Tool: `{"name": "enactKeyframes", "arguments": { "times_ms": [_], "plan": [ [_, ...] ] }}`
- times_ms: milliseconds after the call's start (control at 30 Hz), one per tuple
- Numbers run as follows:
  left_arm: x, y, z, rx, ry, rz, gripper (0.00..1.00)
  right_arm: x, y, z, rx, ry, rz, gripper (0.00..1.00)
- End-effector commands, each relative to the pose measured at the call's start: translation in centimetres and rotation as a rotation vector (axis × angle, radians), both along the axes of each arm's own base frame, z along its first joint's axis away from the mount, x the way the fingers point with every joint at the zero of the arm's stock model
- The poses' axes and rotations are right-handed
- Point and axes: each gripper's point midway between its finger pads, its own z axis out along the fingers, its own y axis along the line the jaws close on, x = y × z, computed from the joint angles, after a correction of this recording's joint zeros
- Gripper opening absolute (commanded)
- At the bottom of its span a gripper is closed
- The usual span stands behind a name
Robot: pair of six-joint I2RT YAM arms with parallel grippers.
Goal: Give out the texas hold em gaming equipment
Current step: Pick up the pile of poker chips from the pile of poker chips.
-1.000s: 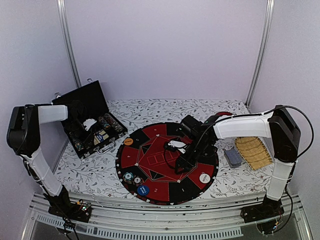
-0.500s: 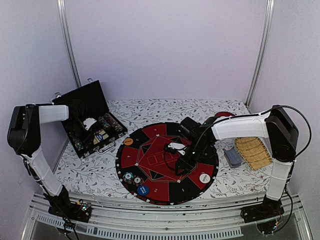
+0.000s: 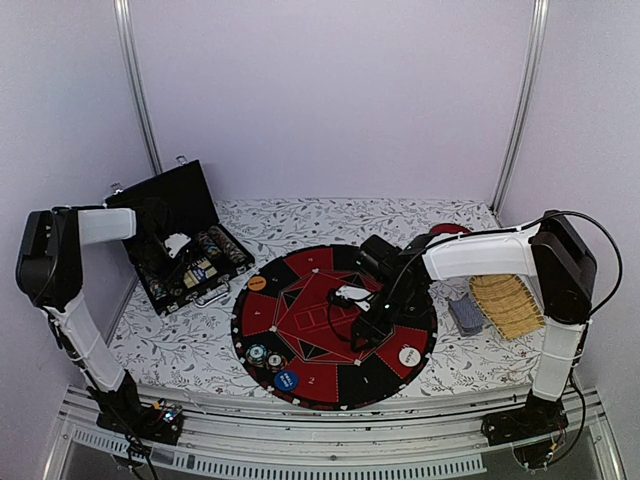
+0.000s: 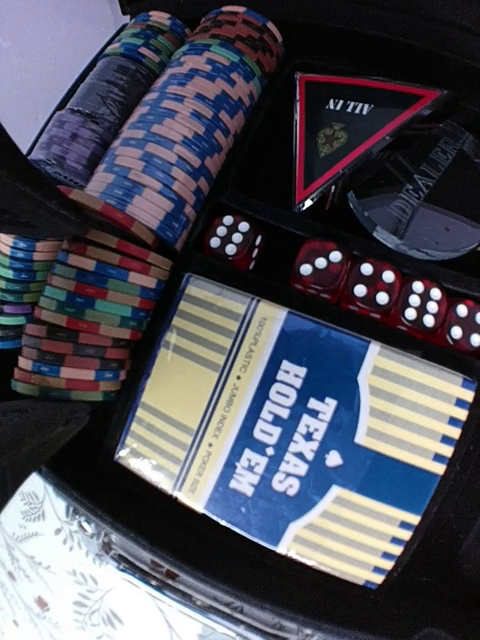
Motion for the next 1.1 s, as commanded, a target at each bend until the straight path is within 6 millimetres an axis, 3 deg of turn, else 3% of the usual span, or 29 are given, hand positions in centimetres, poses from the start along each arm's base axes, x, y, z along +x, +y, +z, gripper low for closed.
{"name": "enactKeyframes", "arguments": {
  "times_ms": [0, 267, 667, 1067],
  "plan": [
    [-2.5, -1.7, -3.4, -0.103, 0.121, -0.033, 0.55, -0.3, 0.0, -0.6, -0.016, 0.008, 0.014, 0.53],
    [-3.1, -1.9, -3.8, -0.118, 0.153, -0.023, 0.55, -0.4, -0.1, -0.5, -0.019, 0.013, 0.014, 0.53],
    [-3.6, -1.3, -4.4, -0.069, 0.158, -0.022, 0.79, -0.4, 0.1, -0.6, -0.019, 0.015, 0.017, 0.53],
    [-3.5, -0.8, -4.8, -0.043, 0.162, -0.015, 0.80, -0.5, 0.1, -0.7, -0.026, 0.017, 0.021, 0.53]
  ]
}}
